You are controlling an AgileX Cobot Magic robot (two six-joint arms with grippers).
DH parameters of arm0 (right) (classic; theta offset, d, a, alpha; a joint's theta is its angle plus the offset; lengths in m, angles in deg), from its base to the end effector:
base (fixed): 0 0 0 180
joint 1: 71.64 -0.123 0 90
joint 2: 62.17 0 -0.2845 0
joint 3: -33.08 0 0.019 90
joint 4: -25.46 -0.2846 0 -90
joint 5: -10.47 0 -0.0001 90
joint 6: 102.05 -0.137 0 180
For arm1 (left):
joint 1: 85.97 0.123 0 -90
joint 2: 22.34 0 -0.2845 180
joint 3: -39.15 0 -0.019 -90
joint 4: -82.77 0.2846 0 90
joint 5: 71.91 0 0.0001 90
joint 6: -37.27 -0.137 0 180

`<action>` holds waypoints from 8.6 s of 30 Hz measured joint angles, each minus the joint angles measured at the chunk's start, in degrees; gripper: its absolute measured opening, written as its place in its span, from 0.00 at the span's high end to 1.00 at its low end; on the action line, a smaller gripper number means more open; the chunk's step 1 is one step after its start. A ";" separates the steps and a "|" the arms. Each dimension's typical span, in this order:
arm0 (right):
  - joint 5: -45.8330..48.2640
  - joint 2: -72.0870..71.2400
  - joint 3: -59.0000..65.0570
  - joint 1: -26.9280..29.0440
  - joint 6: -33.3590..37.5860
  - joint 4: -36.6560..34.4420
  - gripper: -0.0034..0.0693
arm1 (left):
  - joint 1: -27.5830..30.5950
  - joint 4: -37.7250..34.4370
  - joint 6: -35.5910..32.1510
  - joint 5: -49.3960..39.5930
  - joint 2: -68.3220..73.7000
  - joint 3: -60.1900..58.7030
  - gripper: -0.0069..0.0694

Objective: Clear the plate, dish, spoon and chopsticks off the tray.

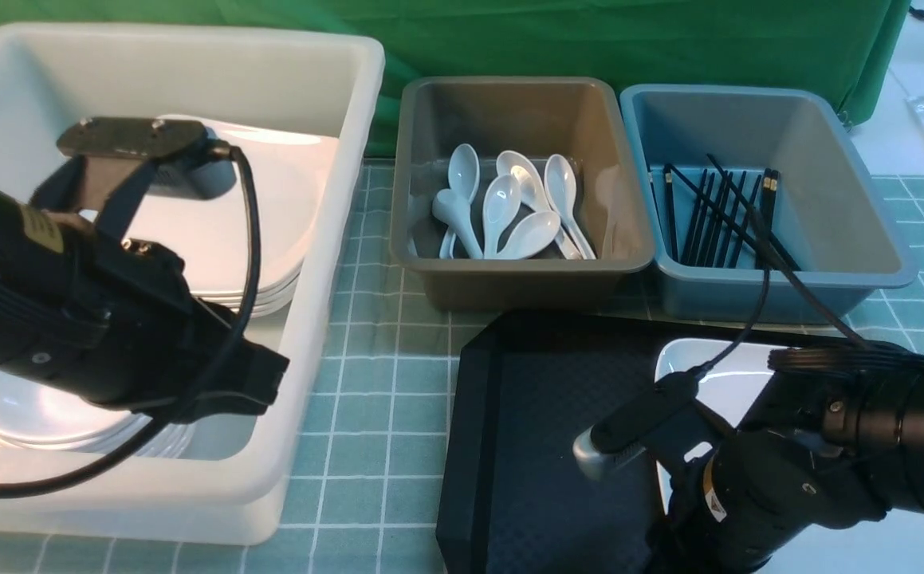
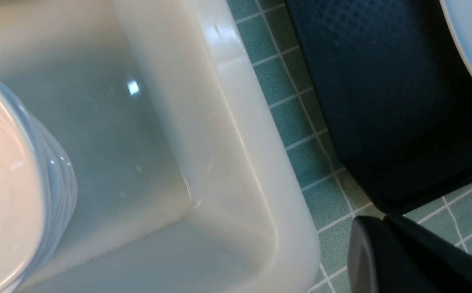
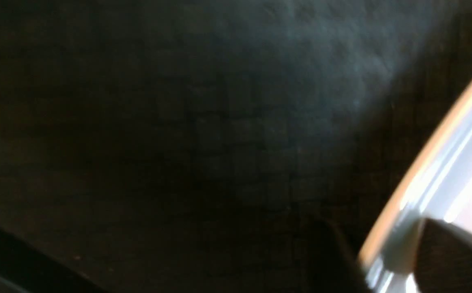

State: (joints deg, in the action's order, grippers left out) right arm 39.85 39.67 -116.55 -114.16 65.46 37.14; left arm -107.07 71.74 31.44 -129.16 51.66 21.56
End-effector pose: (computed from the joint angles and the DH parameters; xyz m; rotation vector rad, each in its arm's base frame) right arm 0.2495 0.2103 0.0953 -0.9409 2.6357 0.0489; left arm 0.2509 -0.1205 0.2924 0.5320 2.5531 -0.3440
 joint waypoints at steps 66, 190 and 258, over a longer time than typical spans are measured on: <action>18.82 -11.04 -52.97 -9.23 14.84 3.18 0.86 | 0.00 20.96 28.41 -8.50 -5.03 0.00 0.90; 27.34 -55.23 -10.49 5.79 -0.54 7.73 0.93 | 34.58 12.49 11.91 1.14 40.90 27.48 0.90; 18.92 -55.23 -10.49 5.79 -3.72 7.59 0.93 | 28.08 0.21 -4.71 -1.85 46.99 41.90 0.90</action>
State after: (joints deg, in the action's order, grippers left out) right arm 58.78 -15.56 -127.04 -108.37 61.74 44.74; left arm -78.99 71.95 26.73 -131.01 98.65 63.46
